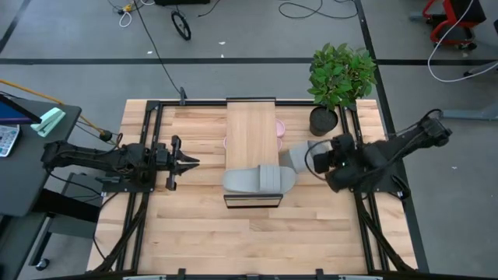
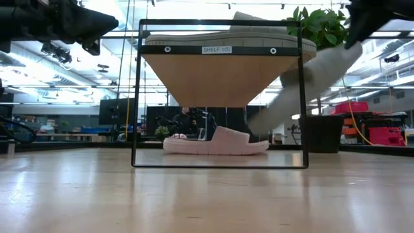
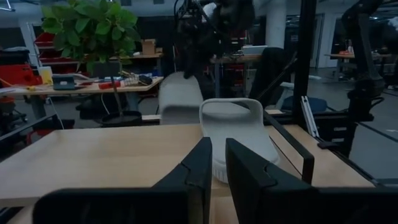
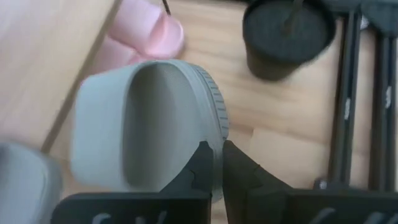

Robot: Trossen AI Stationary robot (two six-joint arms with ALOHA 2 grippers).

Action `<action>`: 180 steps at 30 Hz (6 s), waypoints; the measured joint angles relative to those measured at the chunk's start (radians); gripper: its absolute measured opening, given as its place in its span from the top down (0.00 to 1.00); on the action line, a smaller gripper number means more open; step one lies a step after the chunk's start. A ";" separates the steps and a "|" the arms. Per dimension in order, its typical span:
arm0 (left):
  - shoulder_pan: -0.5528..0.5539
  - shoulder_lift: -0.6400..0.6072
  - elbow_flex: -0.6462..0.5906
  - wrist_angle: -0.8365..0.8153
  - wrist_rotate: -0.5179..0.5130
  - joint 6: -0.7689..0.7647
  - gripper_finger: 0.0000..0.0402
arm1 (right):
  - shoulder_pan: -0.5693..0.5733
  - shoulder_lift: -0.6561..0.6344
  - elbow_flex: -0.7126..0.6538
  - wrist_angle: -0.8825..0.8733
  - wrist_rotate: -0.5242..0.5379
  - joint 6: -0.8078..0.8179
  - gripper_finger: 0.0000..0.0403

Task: Pick and place slides into the shelf
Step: Put the gray slipper on the shelf

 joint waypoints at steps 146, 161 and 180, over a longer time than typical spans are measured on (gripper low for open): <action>0.001 0.000 0.084 -0.126 -0.177 0.131 0.76 | -0.293 0.242 0.348 0.524 -0.047 -0.490 0.97; 0.001 0.000 0.084 -0.128 -0.177 0.135 0.78 | -0.293 0.268 0.348 0.543 -0.091 -0.469 0.97; 0.001 0.000 0.084 -0.134 -0.177 0.138 0.79 | -0.299 0.267 0.348 0.413 -0.150 -0.396 0.97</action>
